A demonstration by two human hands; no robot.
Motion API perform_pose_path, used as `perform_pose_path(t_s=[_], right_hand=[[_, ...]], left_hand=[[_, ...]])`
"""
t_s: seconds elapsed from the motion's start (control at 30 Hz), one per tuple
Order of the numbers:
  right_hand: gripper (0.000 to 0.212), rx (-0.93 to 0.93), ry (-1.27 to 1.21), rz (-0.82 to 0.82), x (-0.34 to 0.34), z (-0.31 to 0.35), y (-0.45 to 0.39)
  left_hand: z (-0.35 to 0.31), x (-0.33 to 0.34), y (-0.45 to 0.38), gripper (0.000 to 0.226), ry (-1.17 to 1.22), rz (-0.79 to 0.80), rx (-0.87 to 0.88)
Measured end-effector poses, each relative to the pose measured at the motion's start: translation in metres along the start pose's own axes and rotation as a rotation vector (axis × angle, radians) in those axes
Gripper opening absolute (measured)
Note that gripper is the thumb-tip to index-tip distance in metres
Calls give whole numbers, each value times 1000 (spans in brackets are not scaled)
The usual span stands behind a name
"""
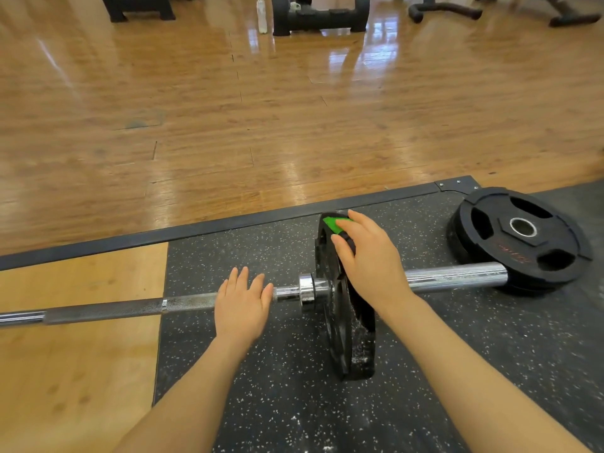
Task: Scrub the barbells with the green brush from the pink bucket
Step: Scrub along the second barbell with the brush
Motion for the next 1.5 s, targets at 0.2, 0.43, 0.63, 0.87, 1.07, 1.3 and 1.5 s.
perform_pose_path(t_s=[0.2,0.43,0.63,0.87,1.07,1.3,1.5], right_hand=[[40,-81,10,-179,3,-9,68],[35,-90,87,-110,4,1,34],[36,37,217,163,11,10,-45],[40,-34,138,108,9,4,-10],[41,-128,156,20,5,5,25],[42,-131,331,200,21,15,-39],[36,-286,306,133,12,15,-36]], left_hand=[[-1,-1,2,54,11,-17,7],[-2,-1,2,54,-7,-1,5],[-1,-1,0,55,21,3,12],[0,-3,0,83,18,-19,12],[0,0,3,87,20,-26,-1],[0,1,3,92,79,-57,-6],[2,-1,0,89,81,-64,-8]])
Point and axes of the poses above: each hand's wrist, its own y-axis away from the middle knuckle, its own x-axis out of the palm, z = x × y, the point moved 8 cm from there along -y, towards the middle knuckle, and after that the axes turned 6 degrees about x, right-handed, at the moved point
